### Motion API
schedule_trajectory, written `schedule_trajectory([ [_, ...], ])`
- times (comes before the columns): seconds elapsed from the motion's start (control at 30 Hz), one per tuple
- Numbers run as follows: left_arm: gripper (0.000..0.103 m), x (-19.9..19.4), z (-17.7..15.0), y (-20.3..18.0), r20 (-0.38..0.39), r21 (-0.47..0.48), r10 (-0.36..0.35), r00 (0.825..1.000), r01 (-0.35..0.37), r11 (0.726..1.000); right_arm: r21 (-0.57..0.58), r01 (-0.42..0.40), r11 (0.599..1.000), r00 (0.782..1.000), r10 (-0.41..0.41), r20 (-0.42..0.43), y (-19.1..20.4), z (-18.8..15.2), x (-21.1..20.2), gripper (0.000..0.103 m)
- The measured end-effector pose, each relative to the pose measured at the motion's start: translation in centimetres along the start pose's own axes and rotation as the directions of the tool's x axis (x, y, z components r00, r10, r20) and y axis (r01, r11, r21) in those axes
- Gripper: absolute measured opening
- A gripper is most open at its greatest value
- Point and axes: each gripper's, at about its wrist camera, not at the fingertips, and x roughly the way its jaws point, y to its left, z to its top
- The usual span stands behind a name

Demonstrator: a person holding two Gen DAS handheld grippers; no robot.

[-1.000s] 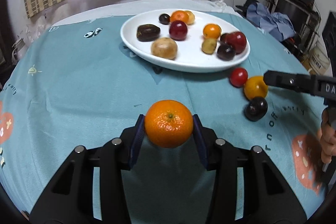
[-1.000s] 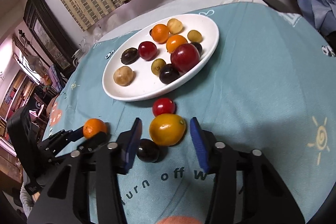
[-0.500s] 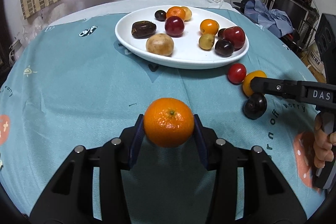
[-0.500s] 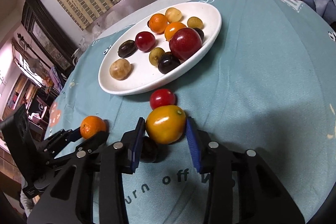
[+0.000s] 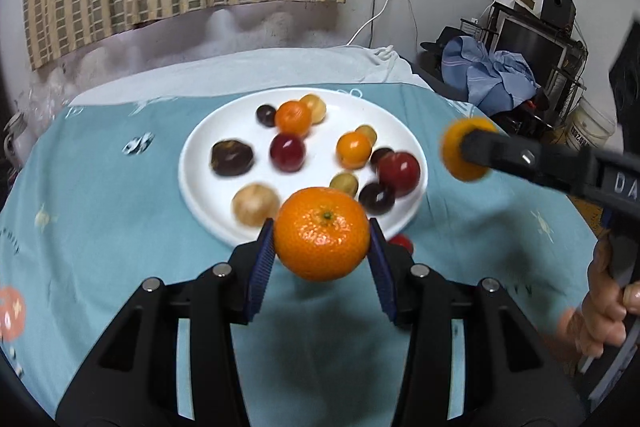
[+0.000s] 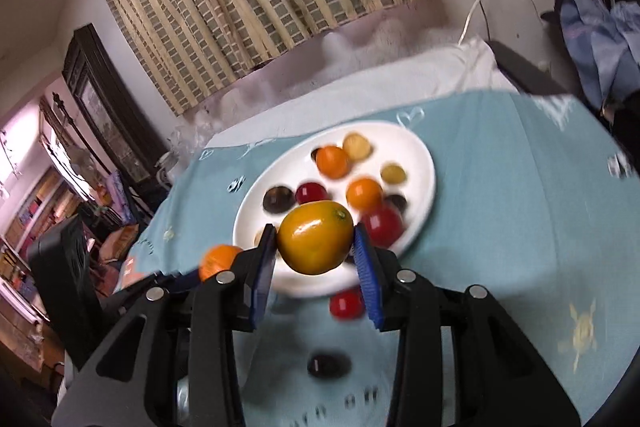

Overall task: Organize fruits
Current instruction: 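Release the orange and yellow-orange fruit onto the plate from both tools, then grasp a dark plum with the left tool while the right tool grasps the small red fruit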

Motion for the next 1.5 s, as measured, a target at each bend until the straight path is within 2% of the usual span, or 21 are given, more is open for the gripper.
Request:
schedule_trajectory([
  [0.13, 0.048, 3.1, 0.7, 0.0, -0.039, -0.025, -0.004, 0.999, 0.003, 1.0, 0.017, -0.006, 1.0, 1.0, 0.007, -0.026, 0.4, 1.7, 4.8, 0.04],
  [0.17, 0.051, 3.7, 0.6, 0.1, -0.048, -0.023, -0.002, 0.999, 0.001, 1.0, 0.029, -0.01, 1.0, 0.999, 0.011, -0.036, 0.2, 1.8, 5.8, 0.04],
  [0.2, 0.063, 3.9, 0.5, 0.1, -0.046, -0.018, 0.002, 0.999, -0.002, 1.0, 0.045, -0.008, 0.999, 0.999, 0.01, -0.051, -0.1, 2.0, 6.8, 0.041],
  [0.23, 0.07, 4.0, 0.4, 0.4, -0.033, -0.012, 0.007, 0.999, -0.008, 1.0, 0.068, -0.007, 0.998, 0.998, 0.011, -0.06, -0.5, 2.0, 7.4, 0.043],
  [0.27, 0.07, 3.9, 0.4, 0.6, -0.028, -0.009, 0.007, 1.0, -0.007, 1.0, 0.089, -0.011, 0.996, 0.998, 0.016, -0.056, -1.0, 2.1, 7.6, 0.048],
  [0.37, 0.071, 3.3, 0.6, 1.5, -0.018, -0.05, -0.013, 1.0, 0.012, 0.999, 0.114, 0.016, 0.993, 1.0, -0.015, -0.008, -1.9, 2.4, 6.3, 0.063],
  [0.43, 0.073, 2.8, 0.6, 2.0, -0.01, -0.075, -0.022, 1.0, 0.021, 0.997, 0.12, -0.003, 0.993, 1.0, 0.0, 0.022, -2.0, 2.7, 5.0, 0.062],
  [0.57, 0.074, 1.3, -0.8, 1.6, -0.014, -0.065, -0.029, 0.999, 0.028, 0.997, 0.09, -0.014, 0.996, 0.999, 0.01, 0.051, -1.1, 2.7, 1.4, 0.062],
  [0.67, 0.074, -0.1, -2.4, 0.2, -0.026, -0.022, -0.048, 0.999, 0.048, 0.999, 0.087, -0.006, 0.996, 0.998, 0.001, 0.062, -0.9, 1.9, -0.6, 0.066],
  [0.83, 0.08, -2.1, -4.7, -3.6, 0.006, 0.104, -0.041, 0.999, 0.04, 0.994, 0.122, 0.032, 0.992, 0.999, -0.036, 0.025, -3.3, -2.4, -2.6, 0.066],
  [0.97, 0.08, -1.3, -5.8, -5.7, -0.013, 0.162, -0.032, 0.999, 0.034, 0.986, 0.189, 0.017, 0.982, 0.999, -0.022, 0.025, -4.8, -2.9, -3.5, 0.066],
  [1.07, 0.08, -0.4, -6.3, -6.5, -0.037, 0.183, -0.027, 0.999, 0.033, 0.982, 0.196, 0.002, 0.981, 0.999, -0.01, 0.039, -4.8, -2.7, -4.0, 0.066],
  [1.33, 0.079, 1.7, -5.7, -7.1, -0.095, 0.15, -0.032, 0.995, 0.047, 0.988, 0.187, -0.001, 0.982, 1.0, -0.005, 0.03, -4.4, -2.6, -4.0, 0.066],
  [1.5, 0.079, 2.6, -5.1, -7.6, -0.104, 0.143, -0.034, 0.994, 0.049, 0.989, 0.205, 0.001, 0.979, 1.0, -0.007, 0.029, -4.8, -2.5, -4.0, 0.066],
])
